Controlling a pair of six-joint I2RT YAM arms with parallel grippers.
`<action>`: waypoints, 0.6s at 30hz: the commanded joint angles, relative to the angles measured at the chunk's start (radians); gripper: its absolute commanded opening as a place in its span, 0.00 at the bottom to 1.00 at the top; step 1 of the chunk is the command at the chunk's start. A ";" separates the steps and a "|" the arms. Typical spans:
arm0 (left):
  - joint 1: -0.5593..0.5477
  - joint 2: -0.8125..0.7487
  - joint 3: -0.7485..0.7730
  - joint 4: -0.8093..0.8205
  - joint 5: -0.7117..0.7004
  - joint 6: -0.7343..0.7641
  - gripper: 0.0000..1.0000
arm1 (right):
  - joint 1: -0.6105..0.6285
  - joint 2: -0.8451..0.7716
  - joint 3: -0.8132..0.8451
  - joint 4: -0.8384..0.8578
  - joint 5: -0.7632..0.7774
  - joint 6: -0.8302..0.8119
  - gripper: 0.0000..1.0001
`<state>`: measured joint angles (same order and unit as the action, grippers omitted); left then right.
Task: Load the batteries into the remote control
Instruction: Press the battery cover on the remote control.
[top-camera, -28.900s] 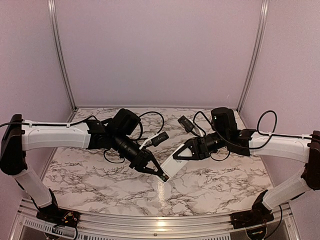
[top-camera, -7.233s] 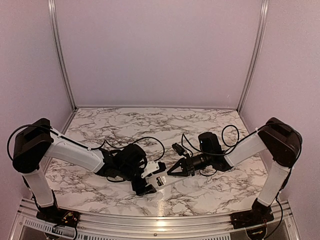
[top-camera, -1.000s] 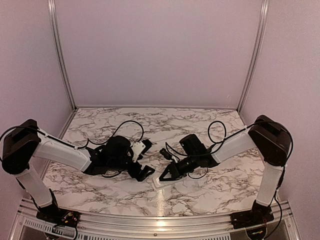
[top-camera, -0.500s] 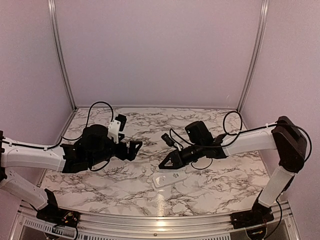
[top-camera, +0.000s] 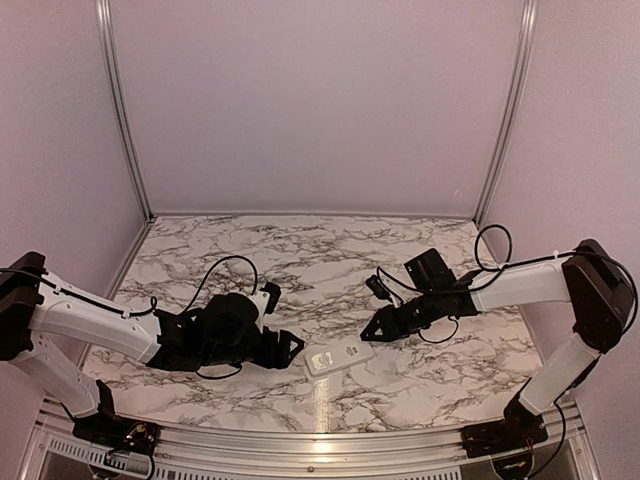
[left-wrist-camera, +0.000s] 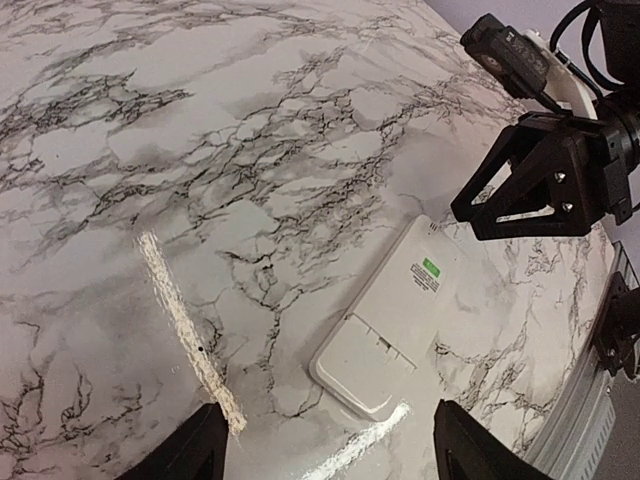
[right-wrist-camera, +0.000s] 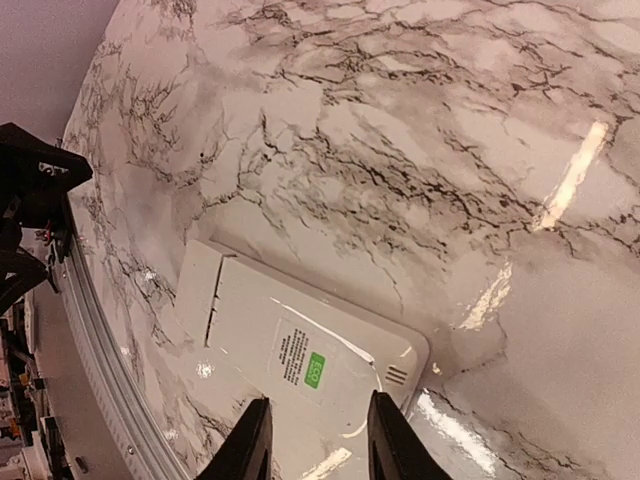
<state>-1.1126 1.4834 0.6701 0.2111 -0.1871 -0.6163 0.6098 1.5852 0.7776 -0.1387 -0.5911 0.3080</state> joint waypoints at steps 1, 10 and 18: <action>-0.036 0.067 0.026 -0.030 -0.013 -0.153 0.71 | -0.026 0.030 -0.014 -0.025 0.038 -0.038 0.31; -0.045 0.125 0.032 -0.009 -0.002 -0.221 0.57 | -0.028 0.086 -0.023 -0.003 -0.014 -0.035 0.30; -0.045 0.176 0.049 0.016 0.017 -0.244 0.51 | -0.021 0.078 -0.083 0.083 -0.073 0.032 0.24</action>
<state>-1.1530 1.6306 0.6930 0.2054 -0.1814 -0.8379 0.5900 1.6630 0.7082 -0.0963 -0.6289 0.3065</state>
